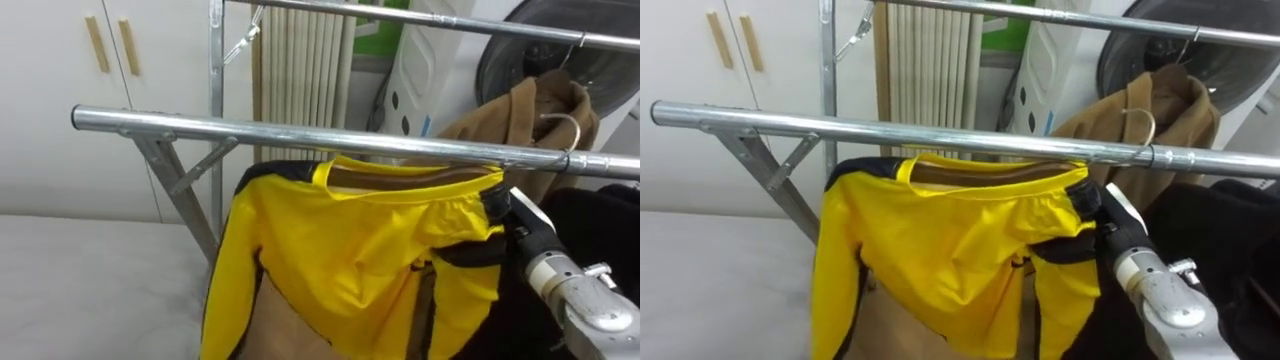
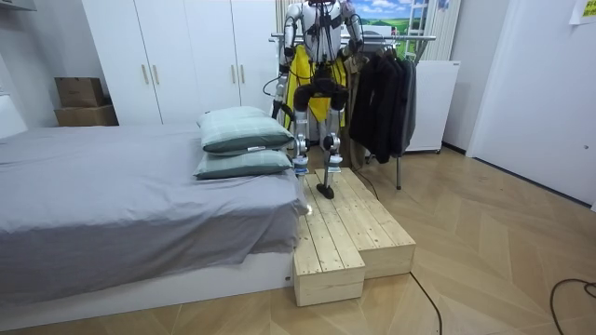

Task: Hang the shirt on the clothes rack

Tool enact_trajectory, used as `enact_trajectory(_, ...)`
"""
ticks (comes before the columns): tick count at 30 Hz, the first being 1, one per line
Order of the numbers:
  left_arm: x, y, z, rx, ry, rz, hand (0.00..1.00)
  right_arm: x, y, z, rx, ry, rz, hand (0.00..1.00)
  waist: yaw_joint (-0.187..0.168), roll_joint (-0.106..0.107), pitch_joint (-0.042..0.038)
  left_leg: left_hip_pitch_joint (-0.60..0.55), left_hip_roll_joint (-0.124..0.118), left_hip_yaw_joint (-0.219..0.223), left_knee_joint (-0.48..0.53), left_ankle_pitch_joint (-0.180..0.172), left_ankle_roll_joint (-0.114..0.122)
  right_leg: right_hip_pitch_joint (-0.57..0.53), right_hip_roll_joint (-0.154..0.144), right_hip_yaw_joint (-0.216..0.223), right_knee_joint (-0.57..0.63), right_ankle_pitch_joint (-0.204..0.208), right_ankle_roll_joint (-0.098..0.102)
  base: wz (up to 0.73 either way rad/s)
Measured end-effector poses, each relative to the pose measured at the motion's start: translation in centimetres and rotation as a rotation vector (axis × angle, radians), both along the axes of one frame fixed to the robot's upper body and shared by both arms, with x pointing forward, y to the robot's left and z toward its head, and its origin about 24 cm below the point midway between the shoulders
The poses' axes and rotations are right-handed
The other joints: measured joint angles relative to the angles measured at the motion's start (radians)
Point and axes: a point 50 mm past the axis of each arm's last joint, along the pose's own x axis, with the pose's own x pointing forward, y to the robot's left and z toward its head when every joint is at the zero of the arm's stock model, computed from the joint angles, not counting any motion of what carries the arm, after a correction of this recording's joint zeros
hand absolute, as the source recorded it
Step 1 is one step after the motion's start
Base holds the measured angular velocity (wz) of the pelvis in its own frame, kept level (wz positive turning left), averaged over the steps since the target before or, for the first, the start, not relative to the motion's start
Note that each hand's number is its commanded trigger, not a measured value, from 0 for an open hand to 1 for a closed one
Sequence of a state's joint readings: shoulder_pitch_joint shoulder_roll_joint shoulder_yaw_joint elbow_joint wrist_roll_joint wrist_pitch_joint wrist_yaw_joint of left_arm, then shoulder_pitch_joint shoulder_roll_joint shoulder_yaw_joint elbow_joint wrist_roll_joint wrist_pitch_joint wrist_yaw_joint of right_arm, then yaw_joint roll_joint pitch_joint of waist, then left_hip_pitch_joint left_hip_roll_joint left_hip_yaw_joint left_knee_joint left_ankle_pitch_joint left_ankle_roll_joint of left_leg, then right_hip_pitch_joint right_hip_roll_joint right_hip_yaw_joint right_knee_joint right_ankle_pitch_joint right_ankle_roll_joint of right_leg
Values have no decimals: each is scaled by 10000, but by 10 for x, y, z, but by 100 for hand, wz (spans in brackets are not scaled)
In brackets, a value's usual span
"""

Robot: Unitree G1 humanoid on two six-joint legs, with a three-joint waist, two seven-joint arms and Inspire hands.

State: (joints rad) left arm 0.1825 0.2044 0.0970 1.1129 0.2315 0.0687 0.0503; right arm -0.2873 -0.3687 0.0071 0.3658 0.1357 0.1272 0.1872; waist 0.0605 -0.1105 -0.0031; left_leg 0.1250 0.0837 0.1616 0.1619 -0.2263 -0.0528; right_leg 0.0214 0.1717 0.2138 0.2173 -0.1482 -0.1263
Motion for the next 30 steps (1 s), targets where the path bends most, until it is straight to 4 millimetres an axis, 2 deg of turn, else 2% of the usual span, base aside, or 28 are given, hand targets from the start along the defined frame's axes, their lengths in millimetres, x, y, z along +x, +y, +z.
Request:
enact_trajectory(5,1,1,1,-123,42,12,0,-3,-5,-16,123,833,58,100,52,3,21,-8,-7,-26,1,1,0,-12,-1,12,-4,-1,-1,0)
enact_trajectory(7,4,0,1,-166,-10,-13,0,-3,-14,-23,183,1319,-105,100,7,-2,41,-62,-30,-107,8,2,2,-29,-29,-50,-21,-1,-1,10)
enact_trajectory(13,6,1,1,-169,-60,-32,0,2,-39,-15,-397,1671,-328,100,12,-56,80,-120,-97,-287,8,10,12,-14,-95,-109,-113,2,-5,3)
enact_trajectory(20,6,3,2,-202,-93,-96,0,4,-44,-15,-659,1957,19,100,12,-147,126,-122,-95,-244,4,8,12,-23,-95,-124,-140,2,-5,-2)
enact_trajectory(21,8,3,3,-194,-147,-119,0,4,-44,-15,-701,2014,128,74,-4,-149,126,-125,-90,-249,4,8,12,-20,-94,-140,-153,2,-4,4)
enact_trajectory(22,10,3,3,-189,-243,-142,0,3,-44,-17,-789,2113,198,58,-8,-151,124,-125,-86,-249,5,8,12,-11,-96,-188,-160,2,-4,6)
enact_trajectory(23,11,3,4,-181,-303,-157,0,2,-45,-18,-803,2163,209,17,-9,-156,121,-125,-83,-249,5,8,12,-7,-97,-218,-160,2,-4,8)
enact_trajectory(24,13,3,4,-174,-389,-175,0,1,-46,-21,-805,2230,192,0,-8,-168,112,-124,-80,-250,5,9,11,-1,-97,-243,-157,2,-4,6)
enact_trajectory(30,14,3,5,-174,-446,-183,0,-7,-53,-35,-845,2918,-10,0,-1,-179,96,-7,-83,-290,37,9,12,166,-113,-264,-185,2,-5,3)
